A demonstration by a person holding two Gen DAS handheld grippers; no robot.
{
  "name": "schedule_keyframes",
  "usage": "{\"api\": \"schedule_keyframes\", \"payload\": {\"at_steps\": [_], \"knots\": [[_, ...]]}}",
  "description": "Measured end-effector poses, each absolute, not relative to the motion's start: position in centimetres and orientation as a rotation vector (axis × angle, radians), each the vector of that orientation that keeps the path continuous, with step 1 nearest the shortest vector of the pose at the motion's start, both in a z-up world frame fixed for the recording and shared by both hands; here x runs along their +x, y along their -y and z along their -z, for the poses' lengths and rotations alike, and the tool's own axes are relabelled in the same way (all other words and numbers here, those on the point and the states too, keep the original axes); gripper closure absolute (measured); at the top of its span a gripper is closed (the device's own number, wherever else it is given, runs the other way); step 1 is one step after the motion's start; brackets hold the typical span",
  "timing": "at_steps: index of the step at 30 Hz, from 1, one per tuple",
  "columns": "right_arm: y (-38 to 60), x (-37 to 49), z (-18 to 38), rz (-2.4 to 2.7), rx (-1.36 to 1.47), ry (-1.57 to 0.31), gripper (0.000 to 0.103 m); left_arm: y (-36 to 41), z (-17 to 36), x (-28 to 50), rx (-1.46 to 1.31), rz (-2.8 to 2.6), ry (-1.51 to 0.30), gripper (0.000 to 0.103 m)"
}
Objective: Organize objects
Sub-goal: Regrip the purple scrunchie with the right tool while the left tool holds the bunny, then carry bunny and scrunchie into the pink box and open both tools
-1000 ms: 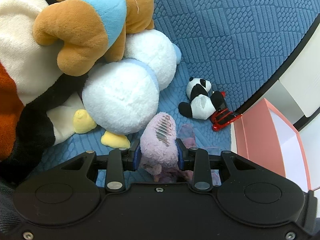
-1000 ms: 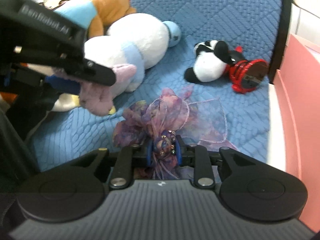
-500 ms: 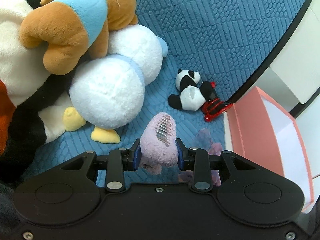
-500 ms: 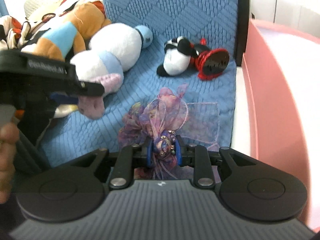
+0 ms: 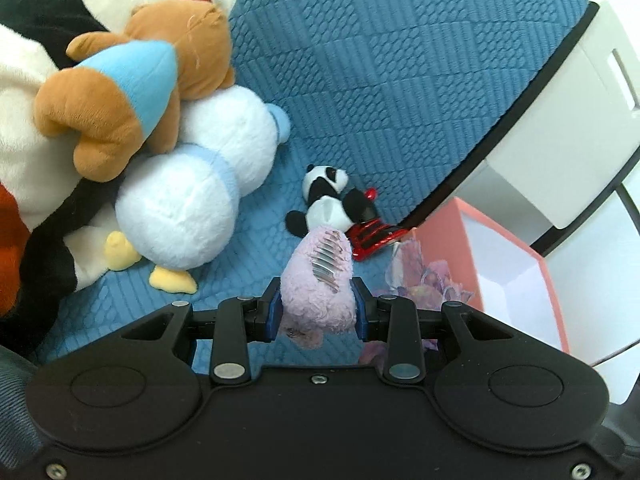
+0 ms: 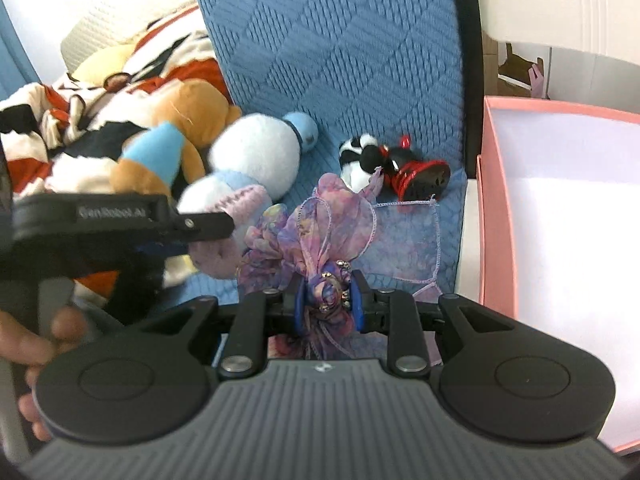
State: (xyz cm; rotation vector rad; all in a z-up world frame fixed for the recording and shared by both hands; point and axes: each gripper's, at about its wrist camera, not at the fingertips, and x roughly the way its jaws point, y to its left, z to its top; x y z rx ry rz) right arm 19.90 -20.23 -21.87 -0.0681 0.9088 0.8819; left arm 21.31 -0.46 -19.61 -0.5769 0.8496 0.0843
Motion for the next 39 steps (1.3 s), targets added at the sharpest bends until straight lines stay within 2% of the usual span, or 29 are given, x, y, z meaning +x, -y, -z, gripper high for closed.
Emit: {"api": "schedule_keyframes", "payload": {"at_steps": [24, 31, 39], "knots": [[26.5, 25.2, 11.9, -0.880, -0.070, -0.767, 0.076, 9.5, 12.0, 25.7, -0.532, 0.028, -0.836, 0.071], [29.3, 26.9, 11.7, -0.831, -0.077, -0.720, 0.076, 12.9, 11.6, 27.1, -0.522, 0.053, -0.835, 0.071], [33.1, 28.6, 13.5, -0.790, -0.078, -0.713, 0.076, 18.0, 13.5, 27.5, -0.476, 0.077, -0.855, 0.071]]}}
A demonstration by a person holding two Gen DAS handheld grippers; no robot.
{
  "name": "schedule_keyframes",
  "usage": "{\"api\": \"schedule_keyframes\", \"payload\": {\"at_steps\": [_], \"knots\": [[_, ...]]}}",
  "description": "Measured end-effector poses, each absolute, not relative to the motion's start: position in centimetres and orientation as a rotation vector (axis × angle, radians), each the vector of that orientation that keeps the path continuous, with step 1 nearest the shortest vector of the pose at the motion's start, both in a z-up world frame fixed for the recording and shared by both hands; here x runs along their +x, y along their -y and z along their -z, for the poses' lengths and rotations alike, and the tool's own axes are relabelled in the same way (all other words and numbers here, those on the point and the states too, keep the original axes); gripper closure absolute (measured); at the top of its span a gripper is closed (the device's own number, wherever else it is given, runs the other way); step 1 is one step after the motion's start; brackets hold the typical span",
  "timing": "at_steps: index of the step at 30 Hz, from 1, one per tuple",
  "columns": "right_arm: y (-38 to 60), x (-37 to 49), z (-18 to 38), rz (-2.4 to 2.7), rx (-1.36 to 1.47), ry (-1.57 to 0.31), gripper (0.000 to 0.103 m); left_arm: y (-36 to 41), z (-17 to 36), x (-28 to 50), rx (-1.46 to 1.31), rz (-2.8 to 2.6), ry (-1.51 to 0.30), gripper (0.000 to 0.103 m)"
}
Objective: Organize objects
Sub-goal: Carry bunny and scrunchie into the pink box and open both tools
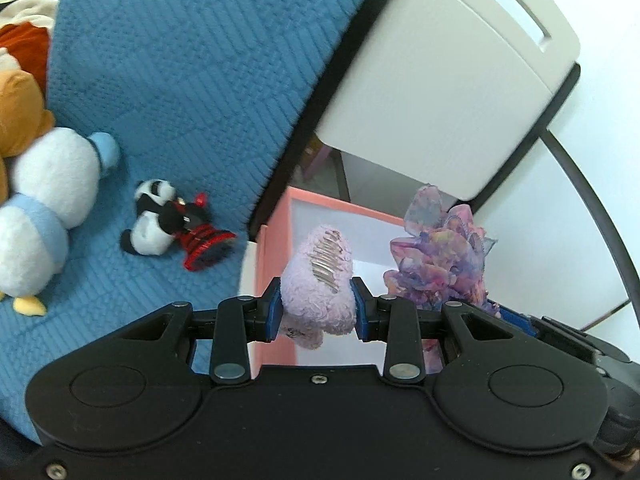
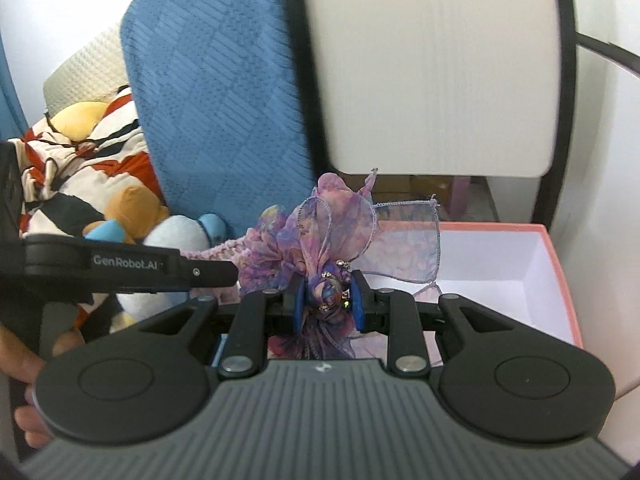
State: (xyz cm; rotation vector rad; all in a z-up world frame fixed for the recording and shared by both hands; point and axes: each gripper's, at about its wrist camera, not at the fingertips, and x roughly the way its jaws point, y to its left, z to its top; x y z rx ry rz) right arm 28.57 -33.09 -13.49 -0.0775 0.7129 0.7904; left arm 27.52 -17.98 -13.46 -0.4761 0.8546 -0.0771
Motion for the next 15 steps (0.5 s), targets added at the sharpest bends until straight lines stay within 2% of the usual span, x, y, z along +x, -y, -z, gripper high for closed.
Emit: {"api": "schedule_keyframes", "payload": {"at_steps": [15], "knots": [[40.6, 33.4, 21.0, -0.623, -0.046, -0.791, 0.076, 26.6, 19.4, 30.6, -0.397, 0.135, -0.955, 0.071]]}}
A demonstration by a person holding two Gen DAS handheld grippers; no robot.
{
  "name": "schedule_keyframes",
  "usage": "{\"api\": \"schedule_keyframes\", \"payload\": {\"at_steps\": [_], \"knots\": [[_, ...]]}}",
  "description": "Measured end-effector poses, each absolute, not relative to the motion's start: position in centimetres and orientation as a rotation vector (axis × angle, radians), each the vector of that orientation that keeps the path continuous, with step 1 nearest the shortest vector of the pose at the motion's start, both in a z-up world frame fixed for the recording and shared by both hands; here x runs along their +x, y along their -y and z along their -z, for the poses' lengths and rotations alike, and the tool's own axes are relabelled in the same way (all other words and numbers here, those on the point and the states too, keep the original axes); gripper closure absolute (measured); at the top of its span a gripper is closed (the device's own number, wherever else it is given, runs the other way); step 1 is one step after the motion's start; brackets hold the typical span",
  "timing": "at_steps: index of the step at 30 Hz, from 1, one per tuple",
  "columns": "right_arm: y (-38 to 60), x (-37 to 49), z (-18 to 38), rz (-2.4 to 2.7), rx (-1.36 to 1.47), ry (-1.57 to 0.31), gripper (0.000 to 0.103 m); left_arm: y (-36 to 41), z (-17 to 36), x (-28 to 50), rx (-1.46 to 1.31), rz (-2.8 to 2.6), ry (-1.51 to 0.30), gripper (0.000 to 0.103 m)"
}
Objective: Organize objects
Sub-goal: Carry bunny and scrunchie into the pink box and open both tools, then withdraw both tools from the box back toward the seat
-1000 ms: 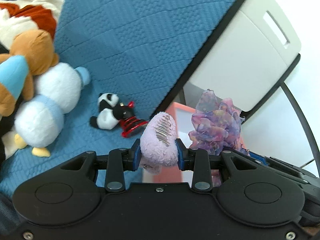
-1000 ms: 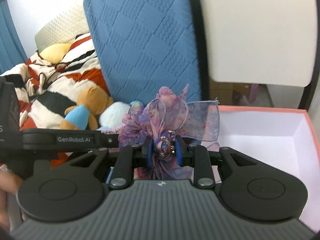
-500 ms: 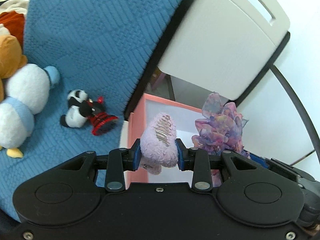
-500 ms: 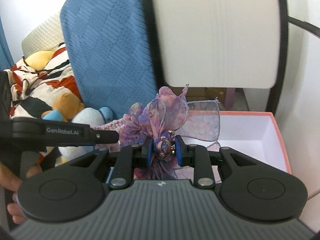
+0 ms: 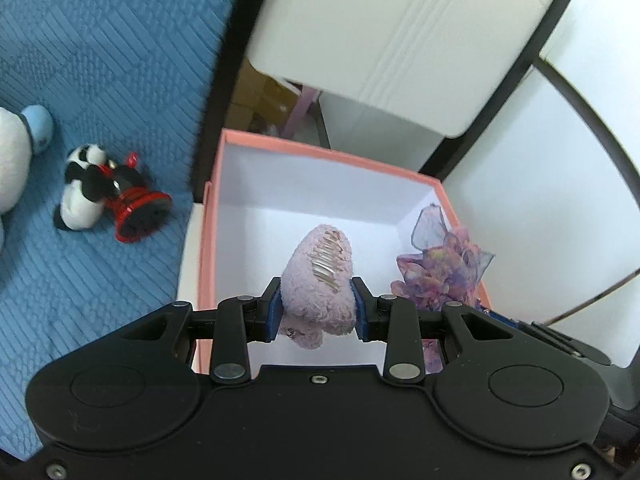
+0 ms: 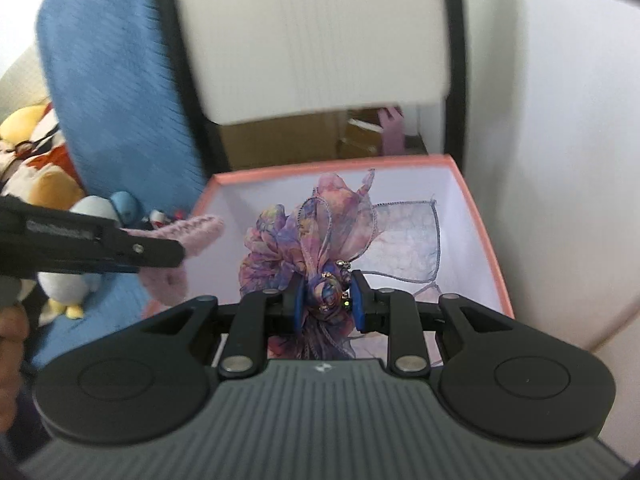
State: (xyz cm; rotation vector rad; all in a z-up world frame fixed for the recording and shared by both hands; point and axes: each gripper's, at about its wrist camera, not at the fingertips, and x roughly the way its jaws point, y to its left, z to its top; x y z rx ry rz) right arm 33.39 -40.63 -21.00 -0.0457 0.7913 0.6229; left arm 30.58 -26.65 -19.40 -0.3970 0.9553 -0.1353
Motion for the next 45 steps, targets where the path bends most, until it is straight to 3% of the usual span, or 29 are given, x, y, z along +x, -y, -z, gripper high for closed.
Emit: {"api": "schedule_keyframes", "payload": {"at_steps": [14, 15, 16, 17, 18, 20, 31, 45], "knots": [[43.1, 33.9, 25.7, -0.562, 0.005, -0.872, 0.074, 28.6, 22.9, 31.3, -0.362, 0.142, -1.036, 0.069], [43.0, 33.8, 25.7, -0.562, 0.002, -0.868, 0.069, 28.6, 22.7, 31.2, -0.363, 0.141, -1.030, 0.064], [42.9, 34.0, 25.6, -0.560, 0.003, -0.867, 0.066, 28.5, 22.5, 31.1, -0.361, 0.142, -1.025, 0.052], [43.0, 34.0, 25.5, -0.562, 0.012, -0.866, 0.054, 28.4, 22.4, 31.1, -0.357, 0.143, -1.022, 0.039], [43.1, 34.0, 25.5, -0.571, 0.027, -0.870, 0.038, 28.4, 22.2, 31.0, -0.348, 0.146, -1.020, 0.037], [43.3, 33.7, 25.1, -0.596, 0.052, -0.865, 0.029, 28.2, 21.7, 30.7, -0.330, 0.144, -1.004, 0.036], [42.8, 30.9, 19.9, -0.606, 0.061, -0.787, 0.029, 26.1, 16.7, 27.3, -0.282, 0.156, -0.892, 0.035], [39.7, 25.7, 14.6, -0.661, 0.096, -0.709, 0.029, 22.2, 9.8, 20.3, -0.219, 0.169, -0.720, 0.019]]}}
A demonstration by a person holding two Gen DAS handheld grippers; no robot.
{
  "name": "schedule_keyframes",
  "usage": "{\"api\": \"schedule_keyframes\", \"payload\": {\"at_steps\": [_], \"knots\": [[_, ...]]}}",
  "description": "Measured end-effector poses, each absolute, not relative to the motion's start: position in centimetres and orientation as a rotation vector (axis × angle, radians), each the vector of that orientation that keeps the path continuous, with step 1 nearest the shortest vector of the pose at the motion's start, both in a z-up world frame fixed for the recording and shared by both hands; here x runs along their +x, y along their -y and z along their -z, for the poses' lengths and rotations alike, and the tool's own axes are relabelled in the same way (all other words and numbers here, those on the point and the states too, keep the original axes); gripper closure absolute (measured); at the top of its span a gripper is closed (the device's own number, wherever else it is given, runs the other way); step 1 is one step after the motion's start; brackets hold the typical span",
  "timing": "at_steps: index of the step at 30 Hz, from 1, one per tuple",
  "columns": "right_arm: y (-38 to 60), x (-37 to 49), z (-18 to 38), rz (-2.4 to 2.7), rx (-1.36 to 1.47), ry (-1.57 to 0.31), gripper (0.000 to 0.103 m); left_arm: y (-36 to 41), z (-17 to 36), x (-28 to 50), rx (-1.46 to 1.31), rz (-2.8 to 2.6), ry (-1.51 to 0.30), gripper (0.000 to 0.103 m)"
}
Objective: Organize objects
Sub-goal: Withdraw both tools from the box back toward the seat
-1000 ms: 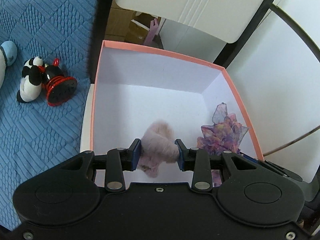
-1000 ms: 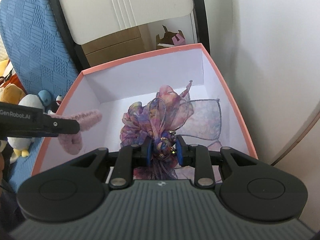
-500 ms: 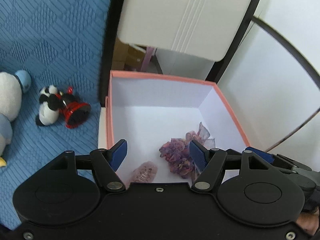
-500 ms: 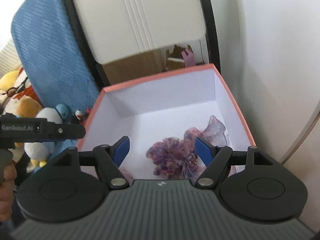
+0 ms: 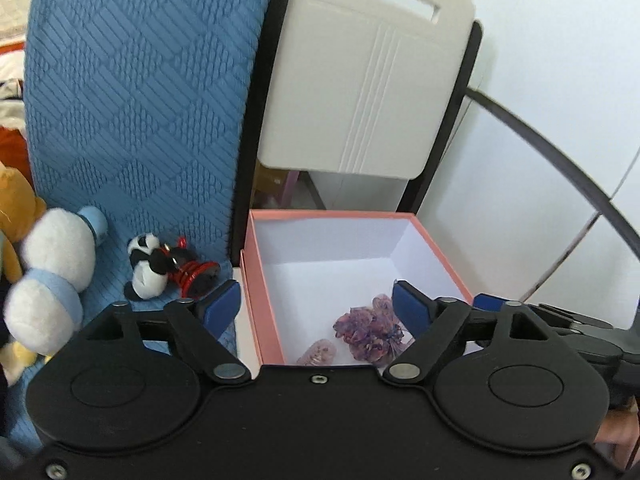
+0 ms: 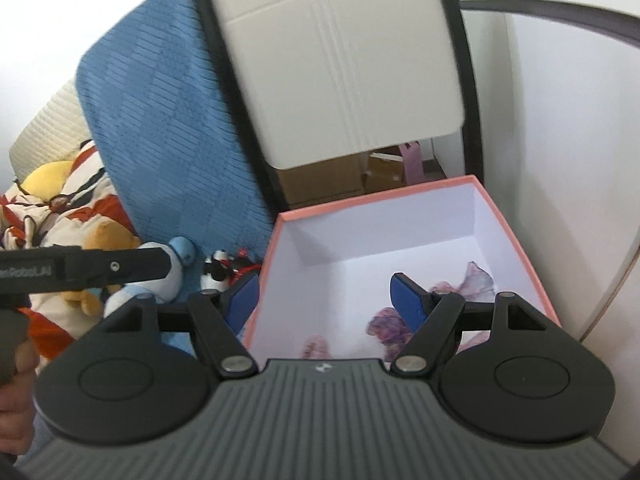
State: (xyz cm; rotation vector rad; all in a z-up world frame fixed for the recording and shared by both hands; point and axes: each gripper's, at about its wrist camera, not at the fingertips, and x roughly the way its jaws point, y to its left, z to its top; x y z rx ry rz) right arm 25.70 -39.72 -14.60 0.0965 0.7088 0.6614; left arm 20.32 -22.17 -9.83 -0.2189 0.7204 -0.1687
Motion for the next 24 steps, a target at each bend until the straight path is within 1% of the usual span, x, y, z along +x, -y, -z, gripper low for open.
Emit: {"api": "schedule_keyframes", "payload": {"at_steps": [3, 6, 11, 24], "knots": [[38.8, 24.3, 13.6, -0.682, 0.085, -0.690, 0.029, 21.2, 8.7, 18.8, -0.212, 0.168, -0.685, 0.016], [38.0, 22.9, 12.8, -0.701, 0.080, -0.680, 0.029, 20.0, 7.8, 17.5, -0.219, 0.163, -0.660, 0.008], [36.9, 20.6, 11.9, -0.729, 0.089, -0.664, 0.029, 17.8, 6.9, 15.3, -0.235, 0.157, -0.630, 0.001], [33.2, 15.7, 12.2, -0.798, 0.059, -0.685, 0.029, 12.4, 6.3, 10.5, -0.248, 0.128, -0.598, 0.001]]}}
